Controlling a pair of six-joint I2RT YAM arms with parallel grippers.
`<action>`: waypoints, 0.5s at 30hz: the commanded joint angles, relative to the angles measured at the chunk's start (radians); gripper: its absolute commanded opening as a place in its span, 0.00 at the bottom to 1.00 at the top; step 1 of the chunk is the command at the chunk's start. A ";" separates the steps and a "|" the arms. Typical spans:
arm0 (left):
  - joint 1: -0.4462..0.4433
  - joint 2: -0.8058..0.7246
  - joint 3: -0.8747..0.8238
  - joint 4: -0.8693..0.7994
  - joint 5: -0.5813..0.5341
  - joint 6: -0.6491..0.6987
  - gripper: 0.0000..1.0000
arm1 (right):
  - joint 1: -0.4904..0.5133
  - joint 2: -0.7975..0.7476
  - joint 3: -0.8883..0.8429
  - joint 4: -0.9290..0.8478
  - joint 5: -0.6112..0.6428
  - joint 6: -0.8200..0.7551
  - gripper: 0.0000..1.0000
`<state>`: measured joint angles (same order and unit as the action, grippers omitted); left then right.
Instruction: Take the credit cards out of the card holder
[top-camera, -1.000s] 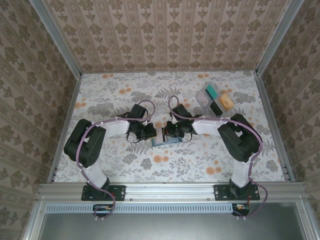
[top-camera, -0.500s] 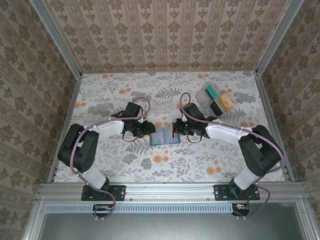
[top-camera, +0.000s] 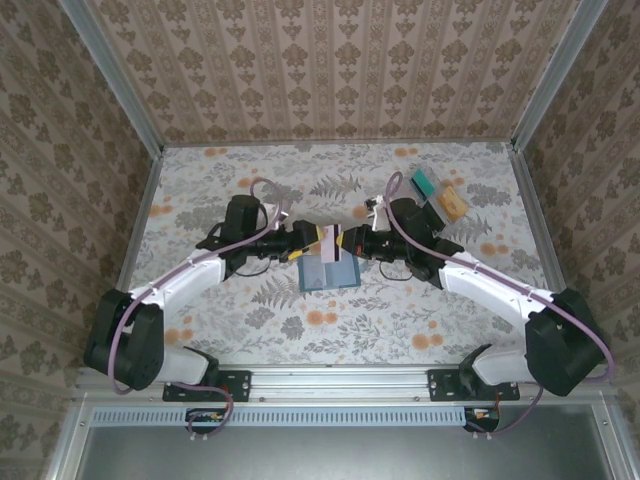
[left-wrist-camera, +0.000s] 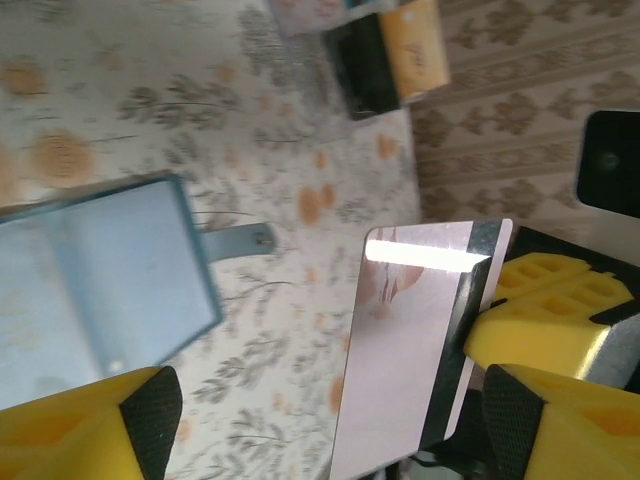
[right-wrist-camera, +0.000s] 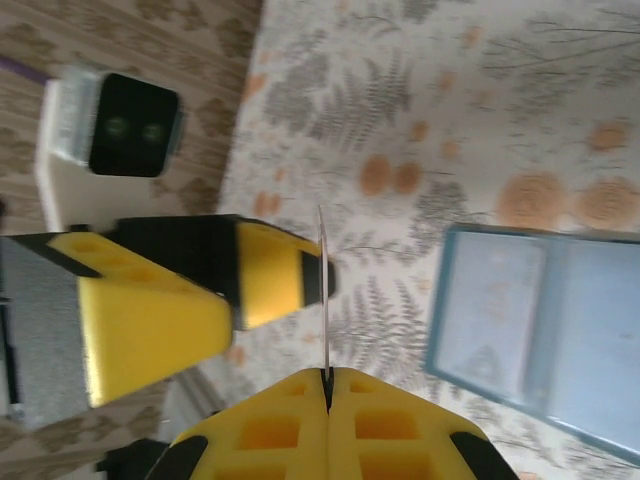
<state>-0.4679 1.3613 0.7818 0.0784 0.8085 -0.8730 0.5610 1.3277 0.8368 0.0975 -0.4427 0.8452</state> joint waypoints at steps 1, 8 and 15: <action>0.005 -0.030 -0.020 0.201 0.147 -0.127 0.83 | -0.013 -0.039 -0.008 0.113 -0.095 0.096 0.00; 0.005 -0.045 -0.005 0.375 0.215 -0.269 0.61 | -0.060 -0.020 -0.026 0.262 -0.188 0.228 0.00; 0.005 -0.036 -0.013 0.490 0.216 -0.360 0.36 | -0.097 0.004 0.022 0.276 -0.261 0.258 0.00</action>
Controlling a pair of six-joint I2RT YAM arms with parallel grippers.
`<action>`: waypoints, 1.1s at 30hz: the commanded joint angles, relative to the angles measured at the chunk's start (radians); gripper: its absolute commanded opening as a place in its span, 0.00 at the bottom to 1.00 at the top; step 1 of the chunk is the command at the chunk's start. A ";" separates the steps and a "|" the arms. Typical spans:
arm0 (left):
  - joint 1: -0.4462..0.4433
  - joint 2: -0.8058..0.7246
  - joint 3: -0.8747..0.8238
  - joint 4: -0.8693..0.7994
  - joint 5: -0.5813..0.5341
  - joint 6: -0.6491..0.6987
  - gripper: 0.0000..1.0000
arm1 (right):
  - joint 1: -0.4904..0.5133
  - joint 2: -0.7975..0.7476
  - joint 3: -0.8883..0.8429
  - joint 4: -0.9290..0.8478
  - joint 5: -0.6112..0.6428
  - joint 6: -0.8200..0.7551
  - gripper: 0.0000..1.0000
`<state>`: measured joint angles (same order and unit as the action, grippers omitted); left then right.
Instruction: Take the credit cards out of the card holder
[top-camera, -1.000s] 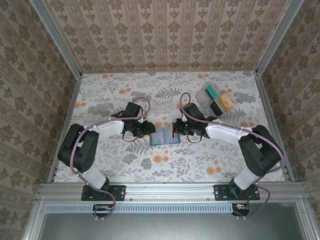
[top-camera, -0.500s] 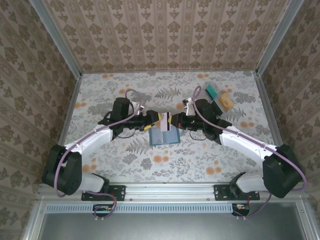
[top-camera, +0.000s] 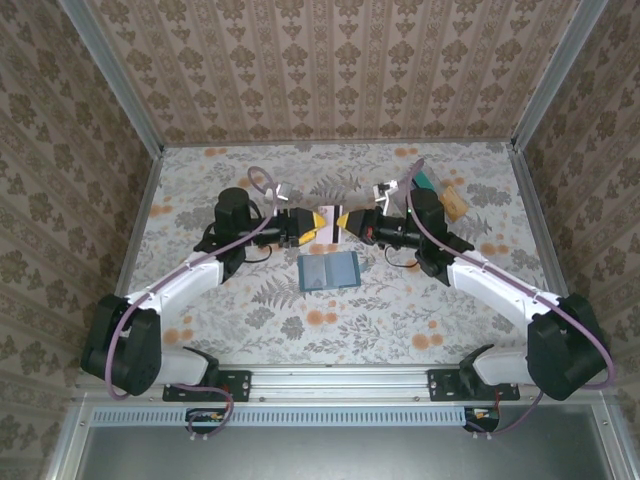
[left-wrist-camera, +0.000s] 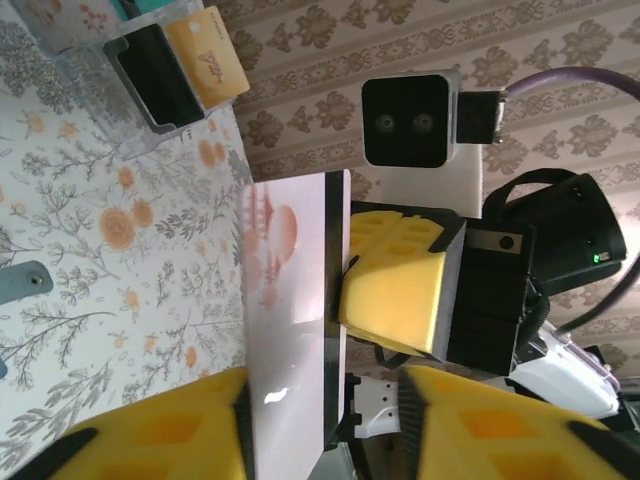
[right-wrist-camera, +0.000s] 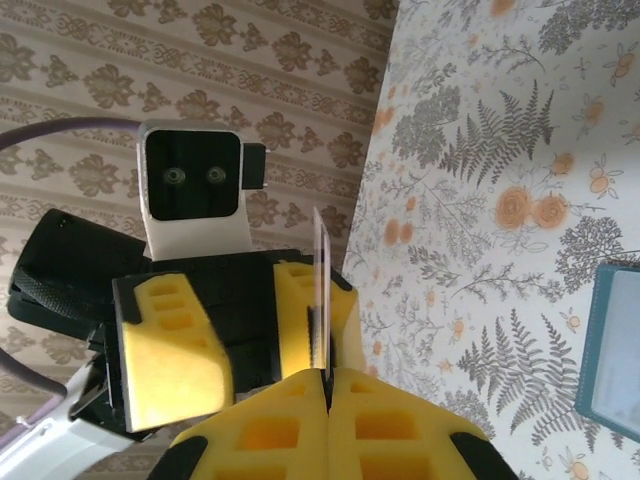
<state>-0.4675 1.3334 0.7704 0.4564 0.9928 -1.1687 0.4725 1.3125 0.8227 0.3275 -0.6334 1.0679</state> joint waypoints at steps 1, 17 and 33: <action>0.004 -0.001 -0.003 0.135 0.033 -0.080 0.31 | -0.011 0.024 0.044 0.044 -0.077 0.036 0.00; -0.008 0.064 0.038 0.186 -0.110 -0.202 0.00 | -0.005 0.046 0.027 0.209 -0.045 0.191 0.25; 0.005 0.036 0.081 -0.298 -0.248 0.007 0.70 | -0.035 0.015 0.227 -0.400 0.131 -0.249 0.00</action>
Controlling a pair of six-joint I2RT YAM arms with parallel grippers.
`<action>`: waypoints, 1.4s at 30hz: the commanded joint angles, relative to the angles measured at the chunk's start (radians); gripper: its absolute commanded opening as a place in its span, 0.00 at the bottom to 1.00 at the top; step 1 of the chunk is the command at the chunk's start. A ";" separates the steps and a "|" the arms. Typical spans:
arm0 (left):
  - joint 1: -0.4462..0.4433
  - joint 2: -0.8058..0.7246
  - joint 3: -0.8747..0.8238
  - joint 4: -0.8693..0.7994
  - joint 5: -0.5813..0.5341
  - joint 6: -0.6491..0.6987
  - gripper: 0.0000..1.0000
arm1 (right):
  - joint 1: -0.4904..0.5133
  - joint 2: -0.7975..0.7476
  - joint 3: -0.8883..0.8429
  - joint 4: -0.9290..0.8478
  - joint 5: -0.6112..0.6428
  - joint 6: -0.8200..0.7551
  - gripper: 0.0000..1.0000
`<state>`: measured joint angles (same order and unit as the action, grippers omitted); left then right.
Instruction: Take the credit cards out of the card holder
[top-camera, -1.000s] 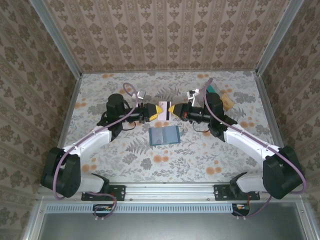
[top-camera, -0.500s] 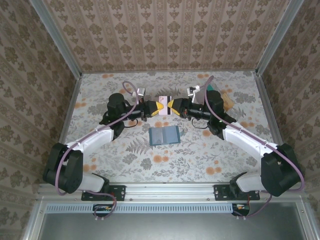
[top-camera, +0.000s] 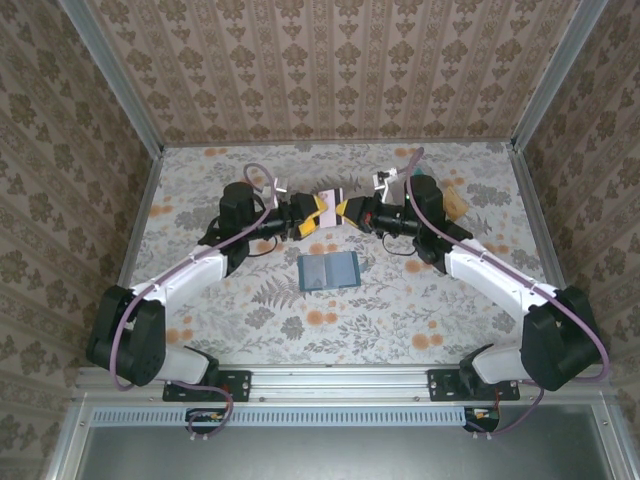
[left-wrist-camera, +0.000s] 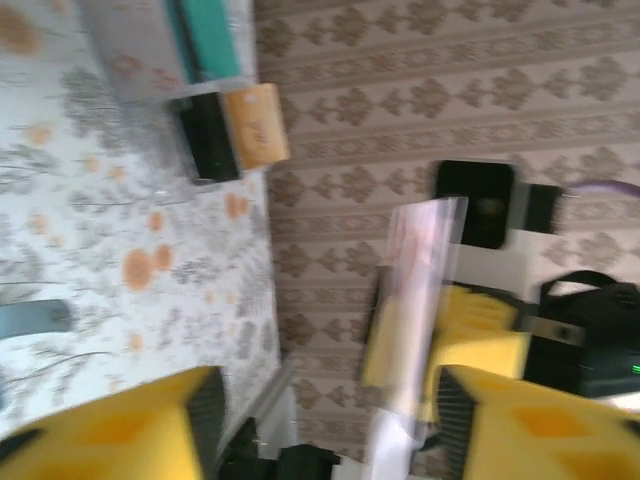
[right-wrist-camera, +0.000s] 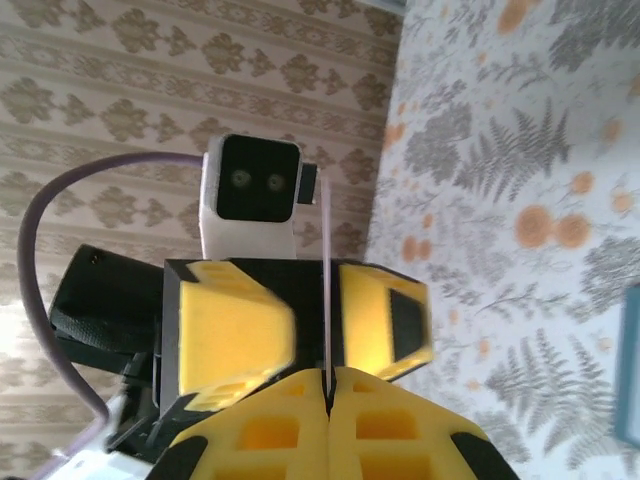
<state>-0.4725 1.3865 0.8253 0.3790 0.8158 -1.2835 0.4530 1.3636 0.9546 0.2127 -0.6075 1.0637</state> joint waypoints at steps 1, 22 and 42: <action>0.038 -0.021 0.016 -0.241 -0.087 0.145 0.75 | -0.026 -0.031 0.131 -0.366 0.142 -0.314 0.00; 0.191 -0.006 0.012 -0.661 -0.247 0.493 1.00 | -0.264 0.402 0.536 -0.741 0.560 -1.152 0.00; 0.204 0.023 0.016 -0.668 -0.212 0.542 1.00 | -0.312 0.680 0.749 -0.892 0.563 -1.292 0.00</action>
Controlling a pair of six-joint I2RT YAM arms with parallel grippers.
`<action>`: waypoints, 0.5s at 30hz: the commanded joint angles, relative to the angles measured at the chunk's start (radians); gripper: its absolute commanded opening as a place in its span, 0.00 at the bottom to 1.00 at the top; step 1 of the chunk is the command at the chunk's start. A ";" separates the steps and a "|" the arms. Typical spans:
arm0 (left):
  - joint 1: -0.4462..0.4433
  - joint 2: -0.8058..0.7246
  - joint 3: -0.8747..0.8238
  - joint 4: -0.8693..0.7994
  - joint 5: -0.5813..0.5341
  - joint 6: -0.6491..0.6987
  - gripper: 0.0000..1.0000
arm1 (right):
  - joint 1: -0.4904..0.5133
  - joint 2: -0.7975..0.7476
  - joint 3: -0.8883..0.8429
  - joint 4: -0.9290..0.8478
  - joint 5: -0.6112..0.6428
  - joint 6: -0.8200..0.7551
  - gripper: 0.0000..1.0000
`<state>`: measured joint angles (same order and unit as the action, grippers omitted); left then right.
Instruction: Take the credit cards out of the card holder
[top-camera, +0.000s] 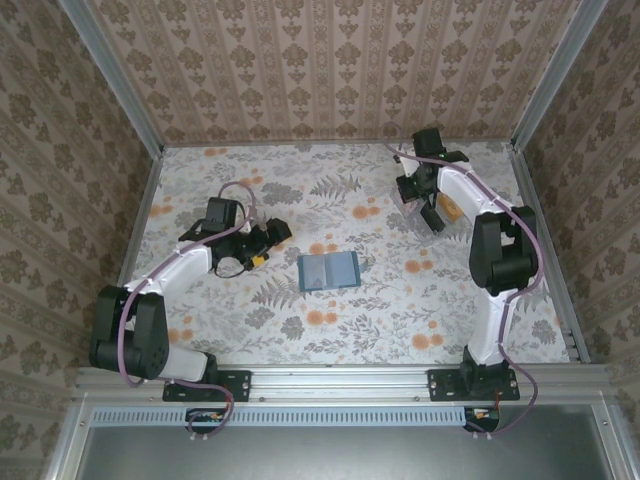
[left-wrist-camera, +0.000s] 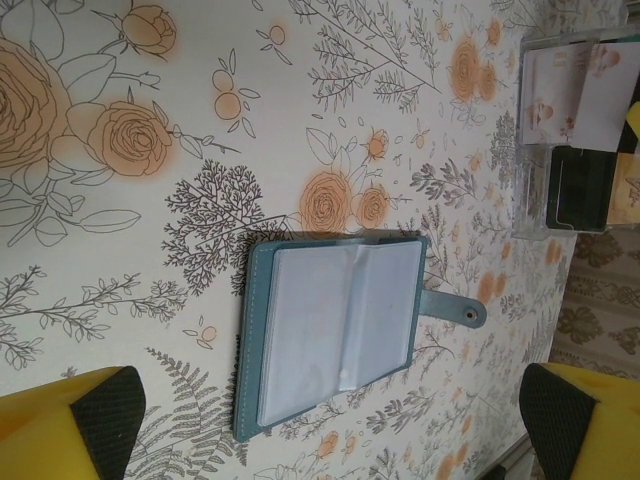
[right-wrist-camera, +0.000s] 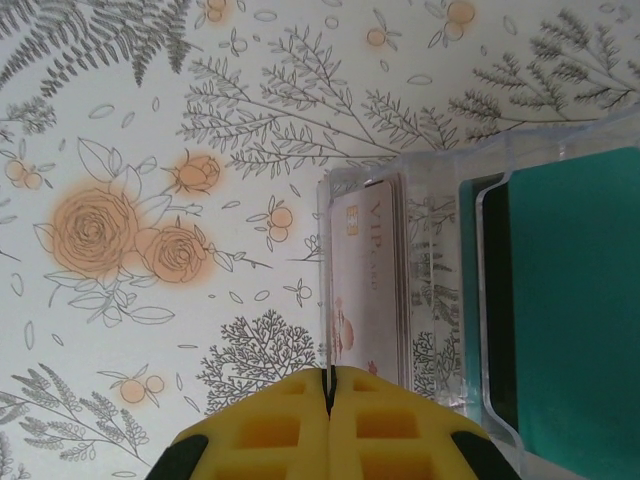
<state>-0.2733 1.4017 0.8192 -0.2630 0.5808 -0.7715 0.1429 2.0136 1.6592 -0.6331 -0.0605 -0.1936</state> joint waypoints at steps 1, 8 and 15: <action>0.006 0.008 0.021 -0.028 0.025 0.031 1.00 | -0.002 0.041 0.049 -0.048 0.028 -0.034 0.00; 0.006 0.013 0.019 -0.029 0.026 0.034 1.00 | -0.002 0.071 0.058 -0.056 0.047 -0.043 0.00; 0.006 0.027 0.014 -0.005 0.041 0.023 1.00 | -0.002 0.106 0.081 -0.086 0.049 -0.049 0.03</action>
<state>-0.2733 1.4170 0.8192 -0.2657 0.5976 -0.7624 0.1429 2.0895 1.7073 -0.6643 -0.0132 -0.2153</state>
